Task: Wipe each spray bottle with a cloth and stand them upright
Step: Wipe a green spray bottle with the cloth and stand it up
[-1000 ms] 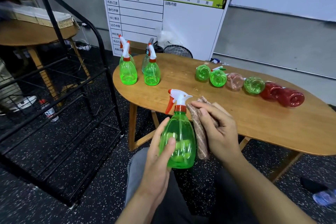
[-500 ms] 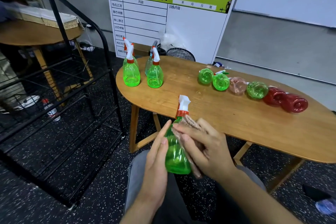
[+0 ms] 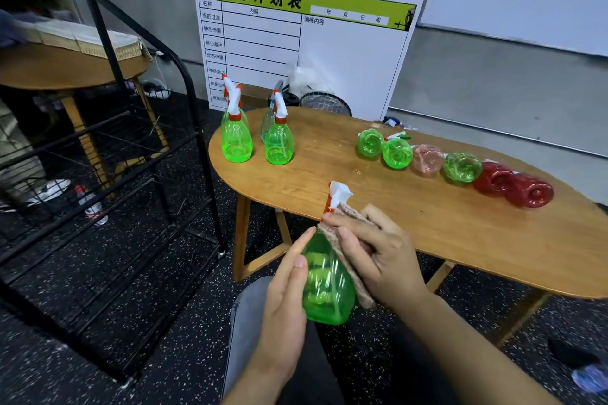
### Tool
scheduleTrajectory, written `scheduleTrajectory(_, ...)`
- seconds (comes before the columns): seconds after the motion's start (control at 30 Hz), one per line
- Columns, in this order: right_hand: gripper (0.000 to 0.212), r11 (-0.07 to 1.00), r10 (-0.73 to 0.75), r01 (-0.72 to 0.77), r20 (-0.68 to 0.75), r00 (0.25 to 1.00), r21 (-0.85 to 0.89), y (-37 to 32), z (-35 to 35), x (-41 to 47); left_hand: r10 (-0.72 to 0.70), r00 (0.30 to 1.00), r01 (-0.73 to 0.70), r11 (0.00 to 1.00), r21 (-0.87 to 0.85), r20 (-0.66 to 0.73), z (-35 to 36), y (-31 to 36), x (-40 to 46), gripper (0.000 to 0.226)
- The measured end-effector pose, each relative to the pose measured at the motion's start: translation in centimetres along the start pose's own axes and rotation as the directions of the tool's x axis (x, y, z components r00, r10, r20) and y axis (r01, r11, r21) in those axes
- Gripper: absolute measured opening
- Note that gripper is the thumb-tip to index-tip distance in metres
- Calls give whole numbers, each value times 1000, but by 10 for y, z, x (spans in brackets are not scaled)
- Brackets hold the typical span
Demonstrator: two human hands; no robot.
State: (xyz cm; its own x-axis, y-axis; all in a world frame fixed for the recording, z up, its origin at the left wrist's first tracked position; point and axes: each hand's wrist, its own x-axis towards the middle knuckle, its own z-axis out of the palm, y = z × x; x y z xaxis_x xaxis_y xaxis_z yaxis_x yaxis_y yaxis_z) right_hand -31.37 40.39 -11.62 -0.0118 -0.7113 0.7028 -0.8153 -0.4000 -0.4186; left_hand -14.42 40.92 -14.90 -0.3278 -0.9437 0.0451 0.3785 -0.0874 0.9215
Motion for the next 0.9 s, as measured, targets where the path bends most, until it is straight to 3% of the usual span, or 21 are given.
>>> scheduleTrajectory(0.1,30,999,14,-14,-9,1000,34,-6,5,-8,2,1000,-2,1000,-9,4,-1,-1,1,47)
scheduleTrajectory(0.17,30,998,-53,52,27,998,34,-15,5,-19,-9,1000,9,1000,-27,-10,-3,-1,2,47)
scheduleTrajectory(0.23,29,978,-207,210,116,971,-14,-22,4,-34,-27,999,26,998,-52,-21,-4,-2,3,46)
scheduleTrajectory(0.33,30,878,-434,468,242,868,-103,-24,2,-52,-48,999,46,994,-99,-24,-5,0,3,45)
scheduleTrajectory(0.4,30,850,-479,513,234,846,-118,-23,-2,-50,-47,999,46,995,-92,-13,-4,1,3,47)
scheduleTrajectory(0.5,27,915,-373,390,146,916,-105,-16,-4,-31,-38,999,38,999,-37,-1,-1,1,2,50)
scheduleTrajectory(0.57,28,980,-183,186,46,982,-76,-10,-4,-15,-28,1000,28,999,-30,2,1,1,1,50)
scheduleTrajectory(0.67,32,1000,26,-26,-31,999,16,-4,0,-1,-28,1000,28,999,-18,6,1,2,0,49)
scheduleTrajectory(0.8,31,1000,-15,15,-12,1000,17,-11,5,-13,-41,999,40,999,-33,-24,-2,0,2,43)
scheduleTrajectory(0.9,30,978,-207,210,91,974,-21,-21,7,-34,-75,997,72,995,-72,-32,-5,-1,4,42)
